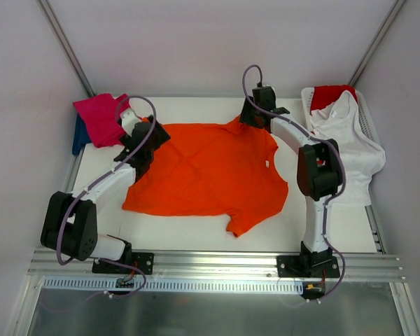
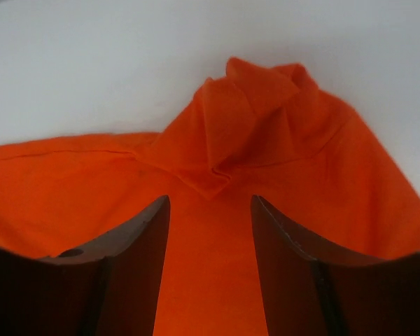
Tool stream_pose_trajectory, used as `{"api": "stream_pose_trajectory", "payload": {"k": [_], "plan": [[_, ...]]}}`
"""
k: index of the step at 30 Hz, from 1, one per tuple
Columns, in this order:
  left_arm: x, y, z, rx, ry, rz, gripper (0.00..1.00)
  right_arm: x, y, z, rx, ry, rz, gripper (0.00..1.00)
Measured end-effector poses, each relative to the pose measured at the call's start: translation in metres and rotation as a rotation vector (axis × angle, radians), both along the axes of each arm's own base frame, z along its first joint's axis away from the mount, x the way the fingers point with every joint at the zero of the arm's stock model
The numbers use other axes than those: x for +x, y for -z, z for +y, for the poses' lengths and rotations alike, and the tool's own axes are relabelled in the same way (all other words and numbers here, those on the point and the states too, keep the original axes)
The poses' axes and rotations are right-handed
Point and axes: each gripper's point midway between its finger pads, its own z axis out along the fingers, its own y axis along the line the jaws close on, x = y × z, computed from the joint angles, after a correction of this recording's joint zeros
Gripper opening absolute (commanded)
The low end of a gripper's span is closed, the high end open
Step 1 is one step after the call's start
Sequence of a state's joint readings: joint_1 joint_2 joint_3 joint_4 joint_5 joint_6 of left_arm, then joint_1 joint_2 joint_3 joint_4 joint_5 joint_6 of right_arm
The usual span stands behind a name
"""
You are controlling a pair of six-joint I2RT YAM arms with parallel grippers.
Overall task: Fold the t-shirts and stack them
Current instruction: Flatten the tshirt out
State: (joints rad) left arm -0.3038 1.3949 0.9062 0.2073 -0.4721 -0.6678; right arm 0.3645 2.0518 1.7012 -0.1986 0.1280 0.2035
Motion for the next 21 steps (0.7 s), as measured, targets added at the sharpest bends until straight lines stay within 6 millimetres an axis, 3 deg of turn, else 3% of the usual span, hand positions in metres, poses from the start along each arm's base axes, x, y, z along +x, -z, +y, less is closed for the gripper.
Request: {"api": "stream_pose_trajectory", "payload": {"k": [2, 4, 6, 13, 16, 21], "plan": [[-0.026, 0.042, -0.001, 0.013, 0.011, 0.108, 0.91, 0.001, 0.031, 0.006, 0.040, -0.019, 0.071, 0.54], [-0.044, 0.059, -0.002, 0.020, 0.024, 0.155, 0.91, -0.001, 0.058, 0.008, 0.067, -0.025, 0.144, 0.54], [-0.059, 0.064, -0.001, 0.012, 0.032, 0.168, 0.91, -0.003, 0.069, 0.010, 0.090, -0.025, 0.183, 0.54], [-0.074, 0.037, 0.003, -0.026, 0.032, 0.081, 0.91, 0.012, 0.043, 0.019, 0.157, -0.027, 0.137, 0.54], [-0.076, 0.040, 0.003, -0.027, 0.036, 0.087, 0.90, 0.016, 0.036, 0.022, 0.171, -0.028, 0.121, 0.54], [-0.080, 0.048, -0.002, -0.029, 0.050, 0.111, 0.90, 0.022, 0.040, 0.024, 0.176, -0.022, 0.124, 0.53]]}}
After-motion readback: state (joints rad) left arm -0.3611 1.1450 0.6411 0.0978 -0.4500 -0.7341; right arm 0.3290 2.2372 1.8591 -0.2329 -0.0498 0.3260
